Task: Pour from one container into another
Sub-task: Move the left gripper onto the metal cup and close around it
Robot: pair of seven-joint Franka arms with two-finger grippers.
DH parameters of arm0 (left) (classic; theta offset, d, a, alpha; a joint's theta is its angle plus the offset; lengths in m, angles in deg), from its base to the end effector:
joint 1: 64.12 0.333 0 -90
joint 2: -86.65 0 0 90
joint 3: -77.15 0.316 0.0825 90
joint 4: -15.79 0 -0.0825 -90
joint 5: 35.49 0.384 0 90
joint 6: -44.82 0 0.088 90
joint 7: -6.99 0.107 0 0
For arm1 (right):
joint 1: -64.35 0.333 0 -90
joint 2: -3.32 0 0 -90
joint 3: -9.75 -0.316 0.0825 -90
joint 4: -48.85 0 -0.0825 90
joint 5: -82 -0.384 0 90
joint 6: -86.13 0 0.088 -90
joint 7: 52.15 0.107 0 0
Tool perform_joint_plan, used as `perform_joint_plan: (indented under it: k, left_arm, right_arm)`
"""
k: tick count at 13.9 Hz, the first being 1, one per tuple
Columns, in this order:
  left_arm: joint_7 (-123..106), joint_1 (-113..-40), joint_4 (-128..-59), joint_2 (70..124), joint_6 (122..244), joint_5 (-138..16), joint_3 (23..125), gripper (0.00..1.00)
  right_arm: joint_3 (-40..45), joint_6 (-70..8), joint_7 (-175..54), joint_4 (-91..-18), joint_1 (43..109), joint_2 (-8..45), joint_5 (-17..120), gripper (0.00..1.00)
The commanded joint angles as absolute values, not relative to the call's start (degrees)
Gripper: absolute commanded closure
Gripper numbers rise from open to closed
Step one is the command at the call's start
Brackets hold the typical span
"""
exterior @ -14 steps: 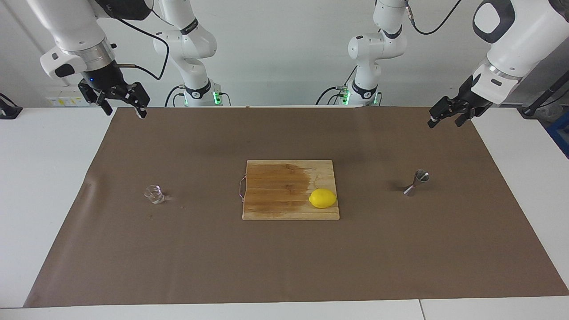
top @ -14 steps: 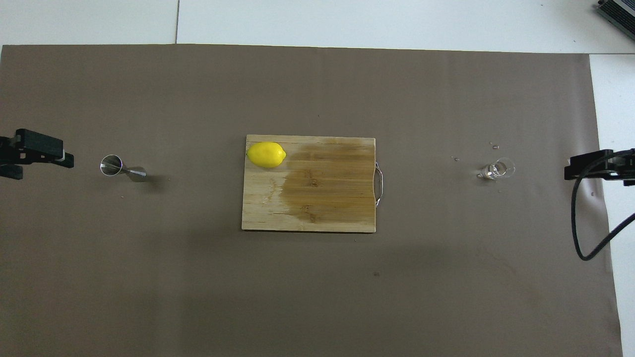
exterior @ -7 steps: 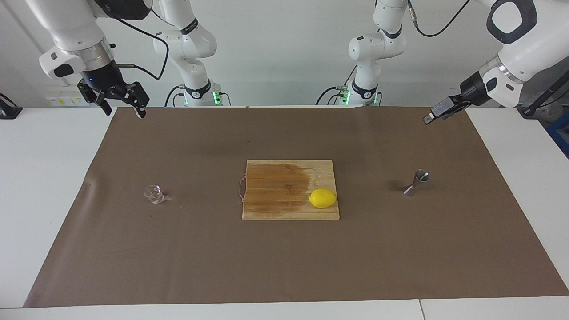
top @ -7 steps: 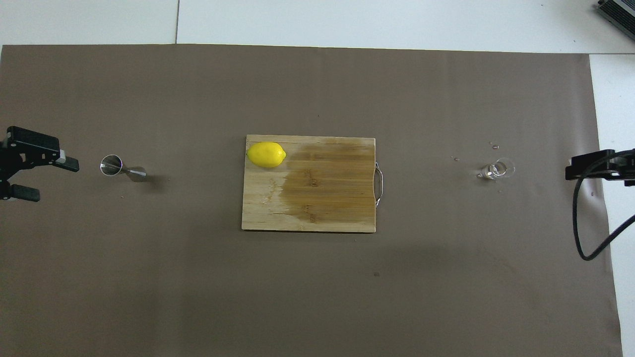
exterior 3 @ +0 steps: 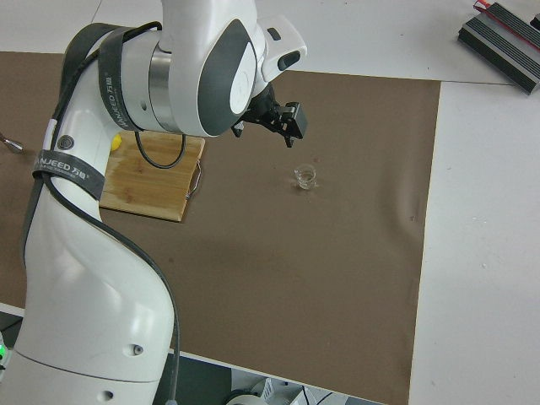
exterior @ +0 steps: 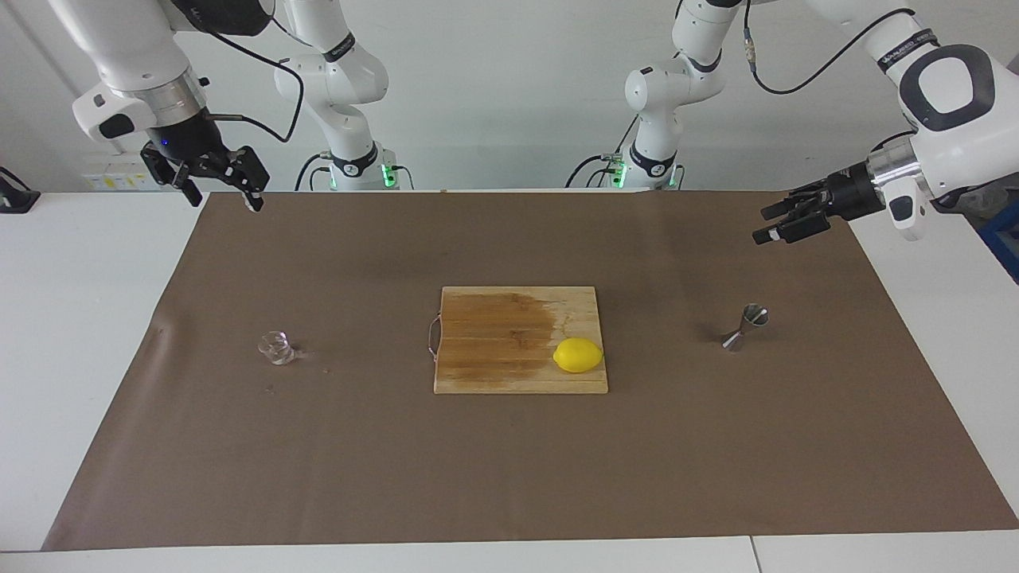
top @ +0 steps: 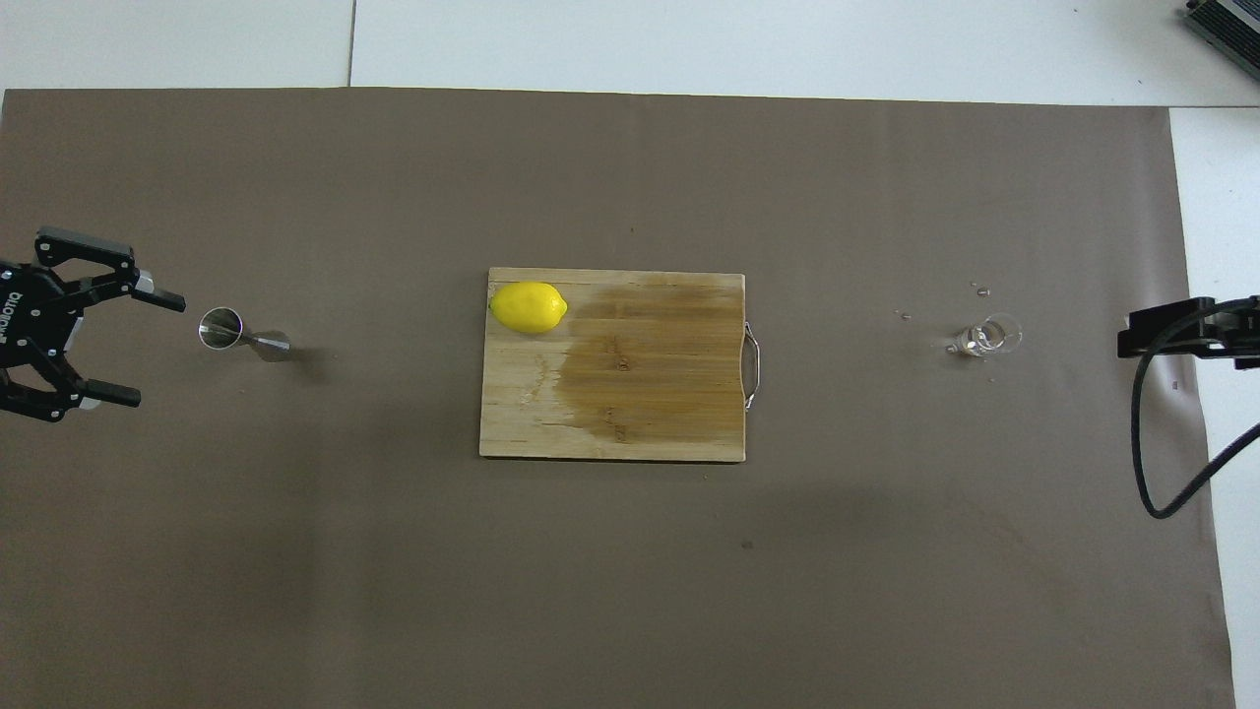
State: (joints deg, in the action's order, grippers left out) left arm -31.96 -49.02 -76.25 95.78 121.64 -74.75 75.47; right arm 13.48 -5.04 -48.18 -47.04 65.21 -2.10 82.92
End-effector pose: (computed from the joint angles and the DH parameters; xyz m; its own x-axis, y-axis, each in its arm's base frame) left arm 0.5683 0.0559 0.5326 0.5354 0.5098 -0.6734 0.8166 -0.5160 0.2586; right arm 0.5255 -0.0297 0.6287 0.9929 -0.1185 0.0127 -0.1187 -0.9929 0.0091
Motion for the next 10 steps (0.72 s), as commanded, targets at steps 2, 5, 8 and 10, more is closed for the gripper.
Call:
perform_joint_plan:
  k: [2, 5, 8, 10]
  left_arm:
    - [-41.9, -46.7, -76.7, 97.7, 120.0, -82.8, 75.3, 0.00]
    - [-44.7, -46.4, -76.7, 100.1, 119.9, -87.0, 75.3, 0.00]
    - [-44.8, -44.6, -76.8, 103.0, 119.1, -90.1, 75.3, 0.00]
    - [-44.8, -42.5, -77.3, 104.5, 118.7, -92.5, 75.2, 0.00]
  right_arm:
    - [14.0, -5.1, -49.1, -48.3, 65.4, -3.4, 81.6, 0.00]
    - [14.0, -5.1, -49.1, -48.3, 65.4, -3.4, 81.6, 0.00]
    - [14.0, -5.2, -49.1, -48.3, 65.4, -3.4, 81.6, 0.00]
    - [14.0, -5.2, -49.1, -48.3, 65.4, -3.4, 81.6, 0.00]
